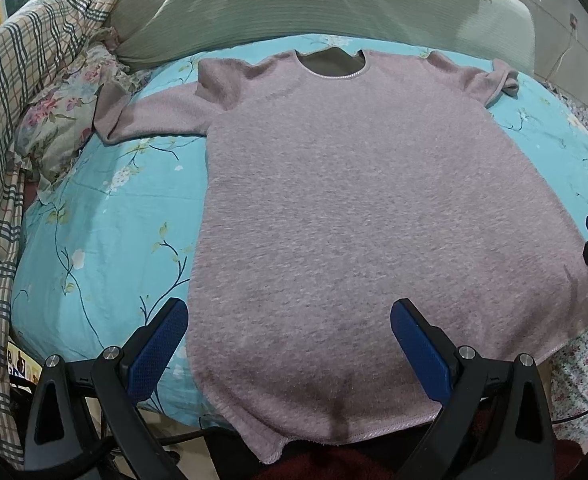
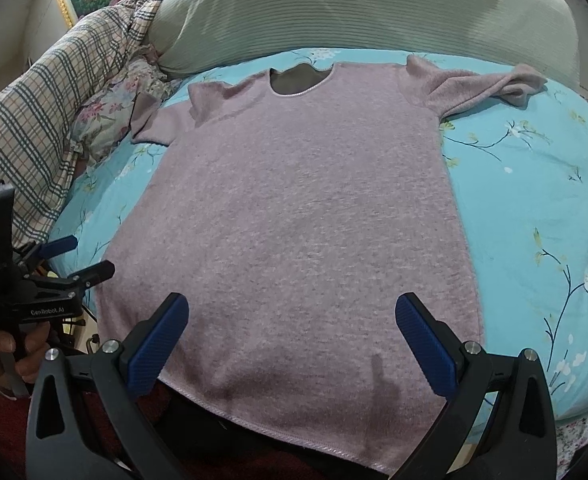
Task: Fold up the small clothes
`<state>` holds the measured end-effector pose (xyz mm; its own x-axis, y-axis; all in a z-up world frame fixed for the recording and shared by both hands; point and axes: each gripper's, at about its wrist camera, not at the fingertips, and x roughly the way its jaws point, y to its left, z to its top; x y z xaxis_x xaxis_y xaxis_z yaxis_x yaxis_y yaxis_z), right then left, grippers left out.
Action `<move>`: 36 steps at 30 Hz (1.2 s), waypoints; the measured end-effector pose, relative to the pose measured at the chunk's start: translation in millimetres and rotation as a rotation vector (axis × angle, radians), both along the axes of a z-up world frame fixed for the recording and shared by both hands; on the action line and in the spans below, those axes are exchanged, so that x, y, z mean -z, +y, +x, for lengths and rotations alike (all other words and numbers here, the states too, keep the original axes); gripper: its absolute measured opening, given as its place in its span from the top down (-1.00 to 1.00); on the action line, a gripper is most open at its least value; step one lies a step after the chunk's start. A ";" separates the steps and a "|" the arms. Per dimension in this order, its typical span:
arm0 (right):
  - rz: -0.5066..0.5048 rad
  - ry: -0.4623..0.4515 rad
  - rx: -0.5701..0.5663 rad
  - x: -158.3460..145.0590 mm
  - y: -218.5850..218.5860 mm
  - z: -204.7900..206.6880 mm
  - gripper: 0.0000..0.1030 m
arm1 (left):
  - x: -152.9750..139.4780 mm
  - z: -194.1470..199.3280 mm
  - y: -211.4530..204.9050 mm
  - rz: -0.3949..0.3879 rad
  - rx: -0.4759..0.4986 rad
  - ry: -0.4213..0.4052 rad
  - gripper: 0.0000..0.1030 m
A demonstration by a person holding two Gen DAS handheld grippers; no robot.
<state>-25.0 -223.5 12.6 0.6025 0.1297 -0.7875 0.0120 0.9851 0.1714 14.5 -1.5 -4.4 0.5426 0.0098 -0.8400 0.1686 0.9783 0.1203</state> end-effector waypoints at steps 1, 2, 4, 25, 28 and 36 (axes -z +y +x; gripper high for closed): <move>0.022 0.006 0.008 0.5 -3.4 1.9 -0.99 | 2.3 2.9 -0.2 -0.002 0.002 0.003 -0.97; 0.020 0.004 0.016 1.1 -6.3 4.0 -0.99 | 4.1 5.3 -0.3 -0.009 0.003 -0.005 -0.97; 0.026 0.000 0.032 2.1 -12.8 8.0 -0.99 | 6.8 9.1 -1.0 -0.006 0.003 0.015 -0.97; 0.087 -0.061 0.126 -0.7 -75.9 46.7 -0.85 | 18.6 46.5 -22.0 -0.031 0.054 0.057 -0.97; 0.093 -0.101 0.197 -11.3 -117.3 72.0 -0.51 | 14.9 58.7 -19.7 -0.041 0.042 0.048 -0.97; 0.117 -0.209 0.432 -46.8 -251.0 149.8 -0.18 | 16.5 85.3 -21.4 -0.013 0.018 0.047 -0.97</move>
